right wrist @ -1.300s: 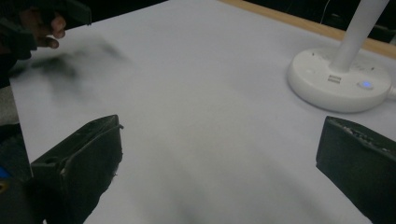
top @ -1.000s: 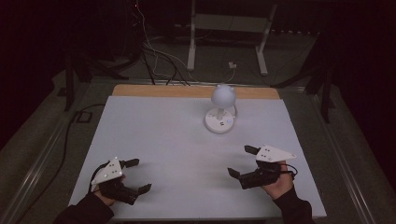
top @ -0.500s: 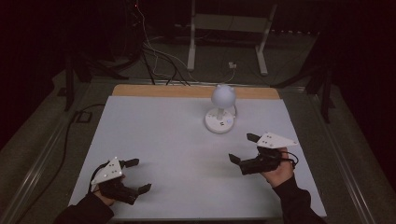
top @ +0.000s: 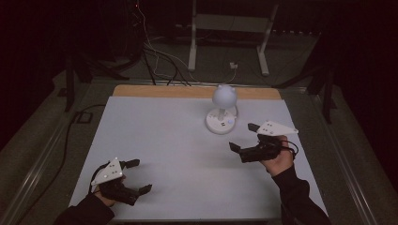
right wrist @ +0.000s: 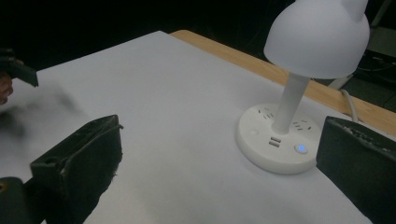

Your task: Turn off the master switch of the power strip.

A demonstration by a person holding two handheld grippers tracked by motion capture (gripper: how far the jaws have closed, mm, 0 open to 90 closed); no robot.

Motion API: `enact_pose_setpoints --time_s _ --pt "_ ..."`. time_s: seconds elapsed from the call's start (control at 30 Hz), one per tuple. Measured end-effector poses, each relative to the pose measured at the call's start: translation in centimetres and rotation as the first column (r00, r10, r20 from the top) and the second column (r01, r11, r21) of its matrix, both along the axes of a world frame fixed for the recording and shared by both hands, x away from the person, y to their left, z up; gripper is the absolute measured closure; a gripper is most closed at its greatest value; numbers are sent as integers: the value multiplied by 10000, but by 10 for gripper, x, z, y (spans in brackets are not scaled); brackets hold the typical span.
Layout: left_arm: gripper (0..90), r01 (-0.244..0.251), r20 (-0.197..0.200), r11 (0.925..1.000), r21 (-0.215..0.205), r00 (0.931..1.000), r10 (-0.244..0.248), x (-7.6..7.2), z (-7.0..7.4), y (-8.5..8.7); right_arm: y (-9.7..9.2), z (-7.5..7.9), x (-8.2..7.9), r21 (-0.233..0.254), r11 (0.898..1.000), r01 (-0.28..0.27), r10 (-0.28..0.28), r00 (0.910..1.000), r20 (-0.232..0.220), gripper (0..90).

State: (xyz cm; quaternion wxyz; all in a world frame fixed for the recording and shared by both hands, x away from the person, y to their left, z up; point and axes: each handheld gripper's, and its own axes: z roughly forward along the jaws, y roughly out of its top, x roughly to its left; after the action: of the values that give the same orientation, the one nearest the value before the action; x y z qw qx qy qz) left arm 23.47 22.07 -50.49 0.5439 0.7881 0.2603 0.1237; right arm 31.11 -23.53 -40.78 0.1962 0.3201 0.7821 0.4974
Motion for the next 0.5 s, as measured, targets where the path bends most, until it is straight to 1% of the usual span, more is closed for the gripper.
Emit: enact_pose_setpoints --time_s 0.23,0.3,0.33,0.5 --pt "4 14 4 10000 -12 10000 -14 0 0 0 2 2 16 137 9994 310 -310 9995 -36 4" --pt "4 16 12 10000 -25 10000 -16 0 0 0 3 3 21 74 9990 438 -438 9990 -18 3" --pt "4 16 12 10000 -25 10000 -16 0 0 0 3 3 21 74 9990 438 -438 9990 -18 3" --pt "4 6 3 10000 -34 10000 -6 0 0 0 4 3 42 112 9970 761 -759 9970 -124 3"
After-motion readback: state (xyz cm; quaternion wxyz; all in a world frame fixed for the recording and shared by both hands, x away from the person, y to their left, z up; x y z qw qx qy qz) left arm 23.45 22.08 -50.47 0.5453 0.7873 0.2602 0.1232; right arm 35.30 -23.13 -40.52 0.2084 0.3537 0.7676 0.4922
